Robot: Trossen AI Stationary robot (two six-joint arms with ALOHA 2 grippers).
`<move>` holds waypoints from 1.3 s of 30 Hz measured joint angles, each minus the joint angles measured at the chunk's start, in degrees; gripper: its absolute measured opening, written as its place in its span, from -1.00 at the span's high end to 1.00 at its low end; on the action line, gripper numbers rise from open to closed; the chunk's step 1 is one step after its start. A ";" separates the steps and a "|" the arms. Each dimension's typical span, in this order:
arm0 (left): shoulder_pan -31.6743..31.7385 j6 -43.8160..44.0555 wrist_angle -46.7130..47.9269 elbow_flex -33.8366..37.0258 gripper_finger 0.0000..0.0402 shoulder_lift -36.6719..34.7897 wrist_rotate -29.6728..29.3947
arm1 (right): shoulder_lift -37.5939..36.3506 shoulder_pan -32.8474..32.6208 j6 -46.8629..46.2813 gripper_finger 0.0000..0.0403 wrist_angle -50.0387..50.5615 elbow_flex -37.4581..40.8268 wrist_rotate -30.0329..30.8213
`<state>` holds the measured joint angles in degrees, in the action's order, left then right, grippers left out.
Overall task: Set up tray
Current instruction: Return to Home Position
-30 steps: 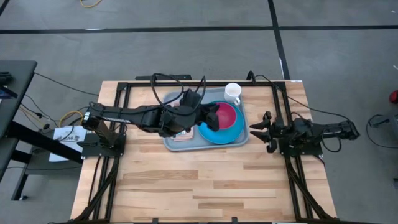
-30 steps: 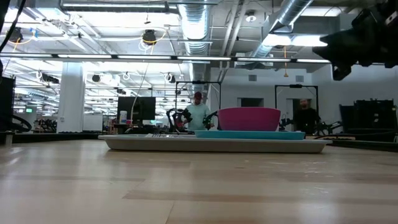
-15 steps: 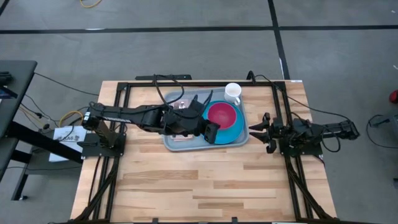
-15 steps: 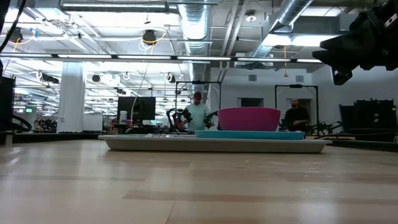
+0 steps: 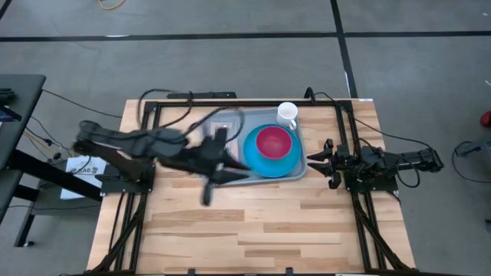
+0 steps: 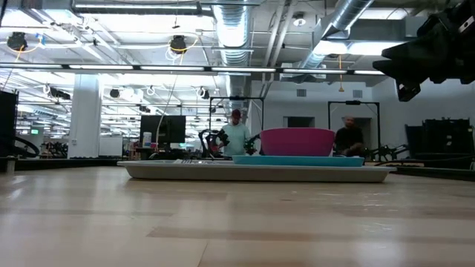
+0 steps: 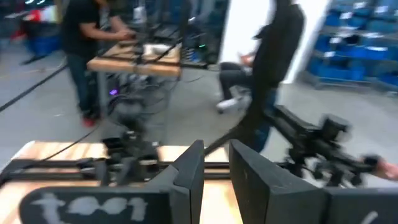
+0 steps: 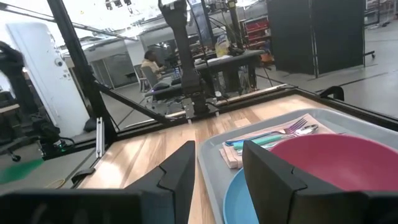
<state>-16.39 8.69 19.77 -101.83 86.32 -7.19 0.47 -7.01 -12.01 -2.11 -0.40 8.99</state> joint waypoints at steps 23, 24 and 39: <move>-4.56 7.47 -55.16 84.82 0.69 -56.08 -0.64 | 0.00 0.00 -0.02 0.38 0.02 0.02 0.02; -4.56 7.61 -55.31 86.42 0.69 -57.69 -0.65 | 0.00 0.00 -0.02 0.38 0.02 0.04 0.02; -4.54 5.84 -43.37 101.10 0.69 -83.36 -0.60 | 0.00 0.00 -0.02 0.38 0.02 0.04 0.02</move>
<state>-20.93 14.53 -23.60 -0.73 2.96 -7.80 0.47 -7.01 -12.03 -2.09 -0.36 9.02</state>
